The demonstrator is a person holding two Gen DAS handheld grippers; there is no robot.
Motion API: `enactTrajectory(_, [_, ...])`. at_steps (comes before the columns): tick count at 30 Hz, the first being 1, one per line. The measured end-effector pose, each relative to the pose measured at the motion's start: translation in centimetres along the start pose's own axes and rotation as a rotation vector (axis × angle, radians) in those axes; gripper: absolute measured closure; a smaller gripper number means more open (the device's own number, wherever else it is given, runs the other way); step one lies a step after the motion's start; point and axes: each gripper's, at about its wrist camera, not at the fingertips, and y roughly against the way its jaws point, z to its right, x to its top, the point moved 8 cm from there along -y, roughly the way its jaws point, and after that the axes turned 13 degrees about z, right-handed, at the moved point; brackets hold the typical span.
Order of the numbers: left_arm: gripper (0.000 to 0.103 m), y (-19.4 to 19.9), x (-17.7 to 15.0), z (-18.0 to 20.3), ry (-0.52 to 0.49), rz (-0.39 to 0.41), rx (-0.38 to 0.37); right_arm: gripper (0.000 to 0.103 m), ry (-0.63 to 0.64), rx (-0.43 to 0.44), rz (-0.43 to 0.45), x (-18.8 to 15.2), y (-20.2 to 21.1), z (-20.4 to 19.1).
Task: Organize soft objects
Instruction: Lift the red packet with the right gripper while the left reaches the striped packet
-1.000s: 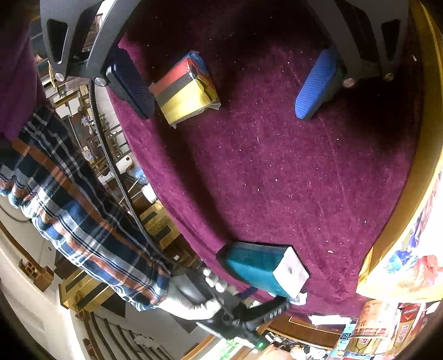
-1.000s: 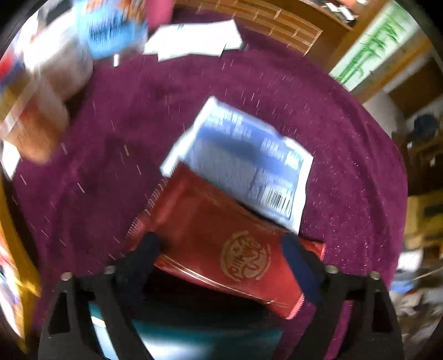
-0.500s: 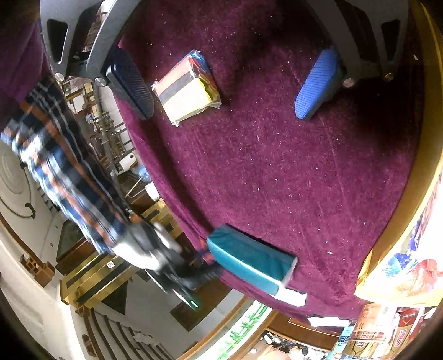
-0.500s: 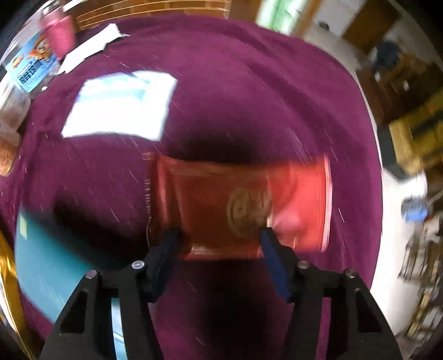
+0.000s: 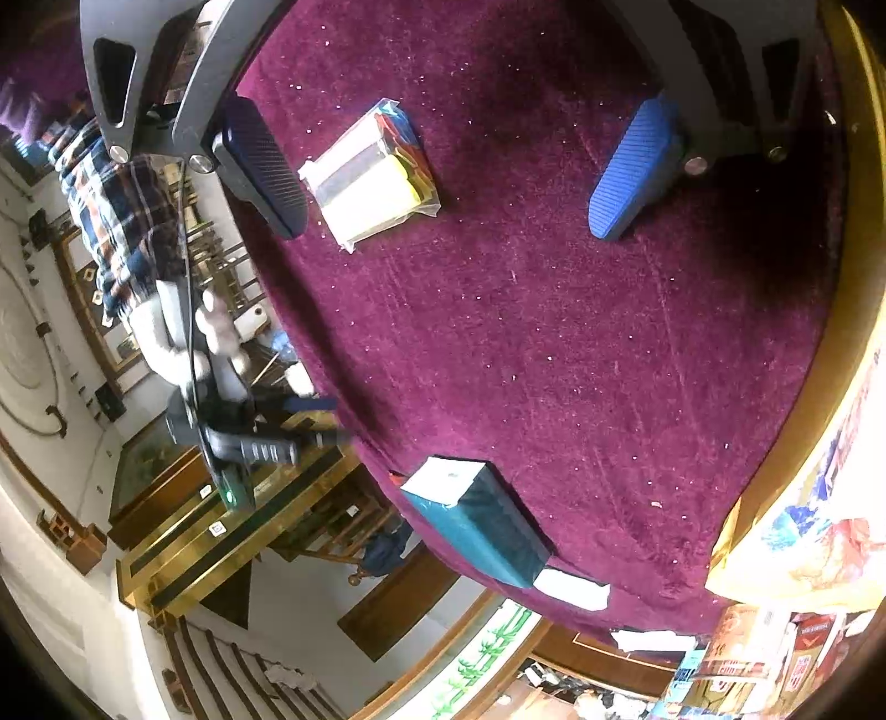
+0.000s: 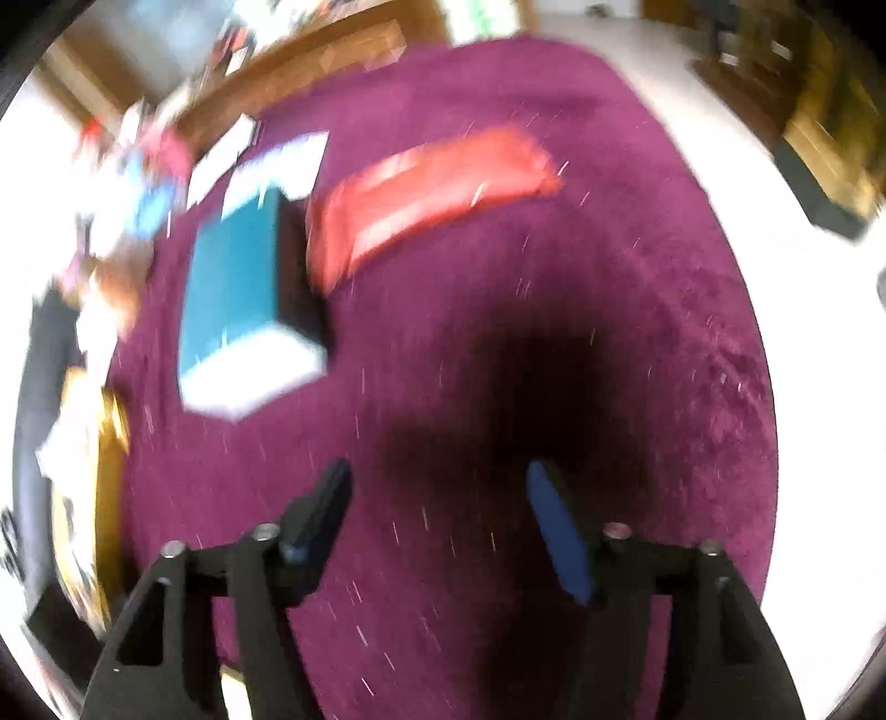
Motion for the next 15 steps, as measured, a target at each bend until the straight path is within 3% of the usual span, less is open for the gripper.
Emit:
enactTrajectory(4, [0.001, -0.5, -0.1, 0.2, -0.053, -0.003, 0.036, 0.034, -0.242, 0.089, 0.071, 4.8, -2.9, 1.8])
enactTrajectory(7, [0.001, -0.5, -0.2, 0.3, -0.07, -0.003, 0.045, 0.033, -0.437, 0.143, 0.073, 7.5, -6.6, 0.1])
enactTrajectory(11, [0.001, -0.3, 0.1, -0.1, -0.023, 0.005, 0.002, 0.03, -0.509, 0.071, 0.066, 10.6, -10.5, -1.3])
enactTrajectory(12, [0.001, -0.1, 0.2, -0.3, 0.0, 0.008, -0.018, 0.021, -0.521, 0.031, 0.059, 11.7, -11.4, -1.3])
enactTrajectory(15, [0.001, 0.0, 0.5, -0.6, 0.041, 0.012, -0.044, 0.011, -0.55, -0.04, 0.042, 12.9, -13.3, -2.1])
